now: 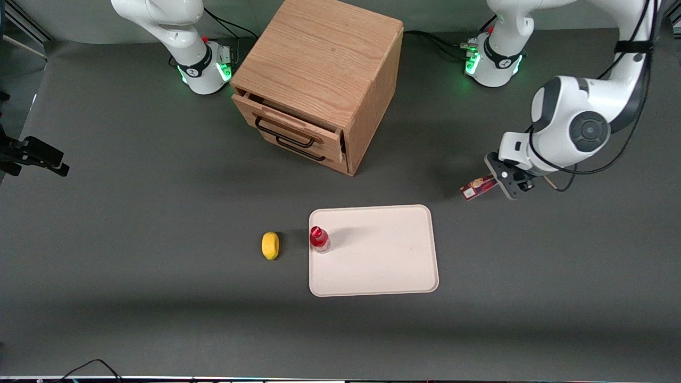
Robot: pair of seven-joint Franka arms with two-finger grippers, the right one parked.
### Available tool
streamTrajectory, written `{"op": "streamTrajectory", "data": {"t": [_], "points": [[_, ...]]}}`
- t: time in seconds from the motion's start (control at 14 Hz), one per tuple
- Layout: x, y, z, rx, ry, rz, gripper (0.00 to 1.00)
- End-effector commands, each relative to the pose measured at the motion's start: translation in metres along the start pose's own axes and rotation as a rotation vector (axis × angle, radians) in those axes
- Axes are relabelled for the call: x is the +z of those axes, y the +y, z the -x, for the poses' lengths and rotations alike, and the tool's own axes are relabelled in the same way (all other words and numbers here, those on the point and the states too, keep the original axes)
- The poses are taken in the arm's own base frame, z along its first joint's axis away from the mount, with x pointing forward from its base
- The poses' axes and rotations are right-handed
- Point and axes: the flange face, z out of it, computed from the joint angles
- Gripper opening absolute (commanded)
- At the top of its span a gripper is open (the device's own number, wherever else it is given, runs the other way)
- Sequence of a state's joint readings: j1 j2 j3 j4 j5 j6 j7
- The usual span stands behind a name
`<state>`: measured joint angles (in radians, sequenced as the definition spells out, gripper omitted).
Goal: Place red cookie box on tray
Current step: 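Lift the box upright and carry it toward the white tray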
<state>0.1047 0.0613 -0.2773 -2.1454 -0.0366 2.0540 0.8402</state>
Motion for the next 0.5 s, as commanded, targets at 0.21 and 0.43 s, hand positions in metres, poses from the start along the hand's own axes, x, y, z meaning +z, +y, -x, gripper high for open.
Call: {"op": "streamTrajectory", "data": {"t": [0.21, 0.43], "points": [[-0.121, -0.032, -0.056, -0.311, 0.063, 0.007, 0.00], [-0.132, -0.056, -0.103, -0.450, 0.116, 0.017, 0.00]]}}
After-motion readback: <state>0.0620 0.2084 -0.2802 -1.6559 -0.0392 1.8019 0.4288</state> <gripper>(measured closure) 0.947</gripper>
